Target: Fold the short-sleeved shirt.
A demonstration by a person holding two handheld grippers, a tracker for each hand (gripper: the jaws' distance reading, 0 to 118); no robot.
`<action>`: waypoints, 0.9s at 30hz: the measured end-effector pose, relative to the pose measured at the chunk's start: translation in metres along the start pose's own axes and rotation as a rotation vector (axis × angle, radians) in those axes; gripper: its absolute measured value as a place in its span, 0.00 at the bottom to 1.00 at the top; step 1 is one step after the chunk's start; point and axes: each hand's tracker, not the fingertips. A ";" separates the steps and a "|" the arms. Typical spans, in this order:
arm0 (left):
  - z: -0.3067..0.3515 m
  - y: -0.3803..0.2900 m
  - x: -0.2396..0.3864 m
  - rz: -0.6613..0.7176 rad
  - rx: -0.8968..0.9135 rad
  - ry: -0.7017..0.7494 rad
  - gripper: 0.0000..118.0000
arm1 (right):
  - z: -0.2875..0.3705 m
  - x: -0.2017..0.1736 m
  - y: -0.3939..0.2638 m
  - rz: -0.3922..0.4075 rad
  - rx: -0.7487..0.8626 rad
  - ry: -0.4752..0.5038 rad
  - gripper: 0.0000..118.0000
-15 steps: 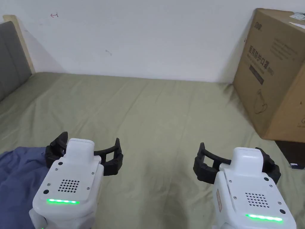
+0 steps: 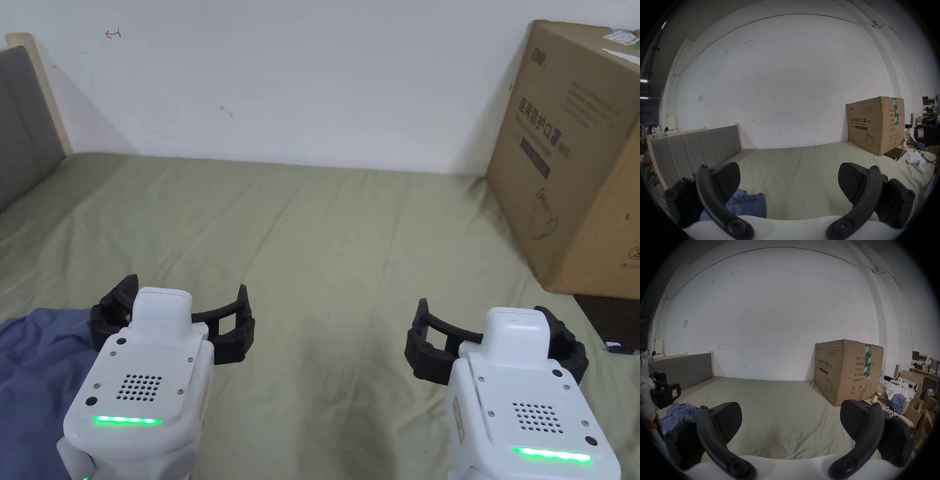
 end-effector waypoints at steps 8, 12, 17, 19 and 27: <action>0.001 0.003 0.001 -0.005 0.002 0.004 1.00 | 0.001 -0.001 0.003 -0.003 0.002 0.011 1.00; 0.001 0.005 0.000 0.016 0.003 0.003 1.00 | 0.001 -0.001 0.003 0.001 0.002 0.011 1.00; 0.003 0.006 -0.003 0.079 0.016 -0.009 0.57 | 0.003 -0.003 0.006 0.001 -0.006 0.002 0.60; -0.002 0.008 0.000 0.124 -0.023 -0.001 0.06 | 0.003 -0.004 0.006 -0.001 -0.017 -0.008 0.07; 0.000 0.009 0.000 0.109 -0.023 -0.047 0.00 | -0.001 0.000 0.006 -0.012 -0.029 -0.006 0.00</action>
